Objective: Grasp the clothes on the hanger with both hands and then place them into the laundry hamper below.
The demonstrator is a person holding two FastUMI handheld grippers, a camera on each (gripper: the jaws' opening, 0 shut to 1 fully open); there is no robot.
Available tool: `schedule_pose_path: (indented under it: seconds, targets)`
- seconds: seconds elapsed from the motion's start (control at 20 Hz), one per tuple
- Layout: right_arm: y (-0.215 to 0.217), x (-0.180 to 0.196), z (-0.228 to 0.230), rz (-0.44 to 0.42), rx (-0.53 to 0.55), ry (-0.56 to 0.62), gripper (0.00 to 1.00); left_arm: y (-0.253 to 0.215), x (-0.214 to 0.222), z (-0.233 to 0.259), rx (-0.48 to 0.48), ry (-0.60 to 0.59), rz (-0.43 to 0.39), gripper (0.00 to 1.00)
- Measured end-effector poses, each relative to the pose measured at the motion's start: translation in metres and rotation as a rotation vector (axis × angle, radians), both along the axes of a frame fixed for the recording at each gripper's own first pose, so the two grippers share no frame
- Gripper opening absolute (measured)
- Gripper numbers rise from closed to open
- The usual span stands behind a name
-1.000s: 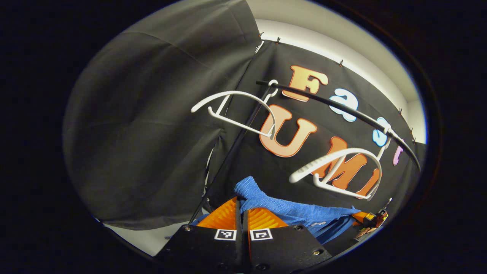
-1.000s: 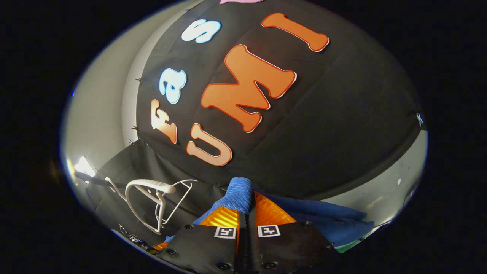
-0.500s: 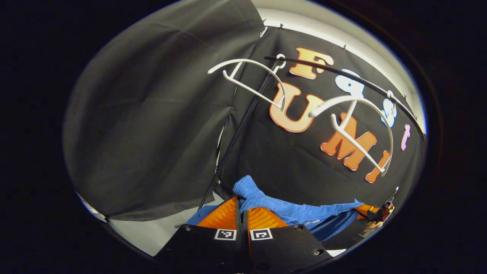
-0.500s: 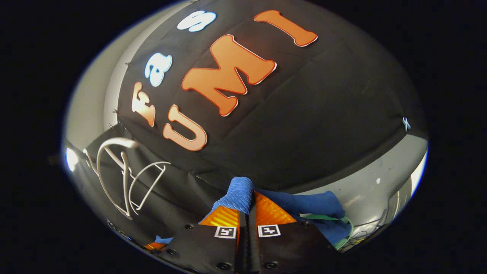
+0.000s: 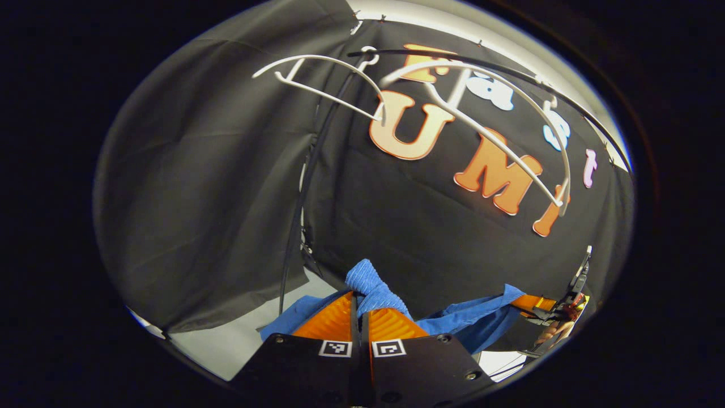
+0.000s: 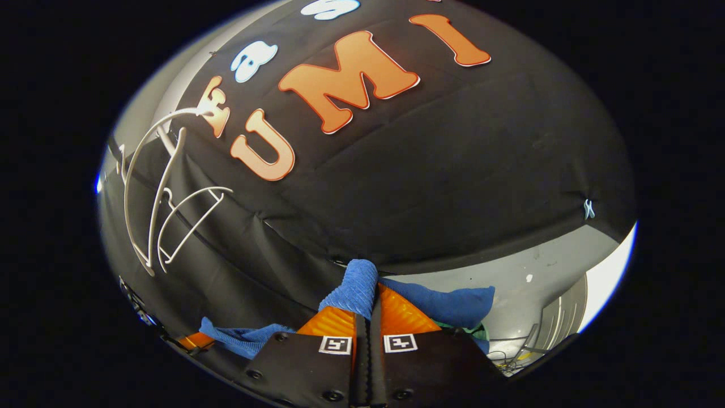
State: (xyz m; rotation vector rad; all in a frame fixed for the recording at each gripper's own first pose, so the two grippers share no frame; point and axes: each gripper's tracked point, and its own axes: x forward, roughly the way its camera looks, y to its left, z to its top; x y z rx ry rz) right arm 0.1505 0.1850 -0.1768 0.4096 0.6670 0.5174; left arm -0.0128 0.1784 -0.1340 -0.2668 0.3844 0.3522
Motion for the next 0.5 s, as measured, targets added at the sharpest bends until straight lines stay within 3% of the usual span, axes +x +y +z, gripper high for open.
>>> schedule_pose_path:
  seconds: [0.5]
  targets:
    - [-0.009, -0.052, -0.03, 0.056, -0.09, -0.002, 0.07, -0.106, 0.036, -0.038, 0.018, 0.08, -0.186, 0.0]
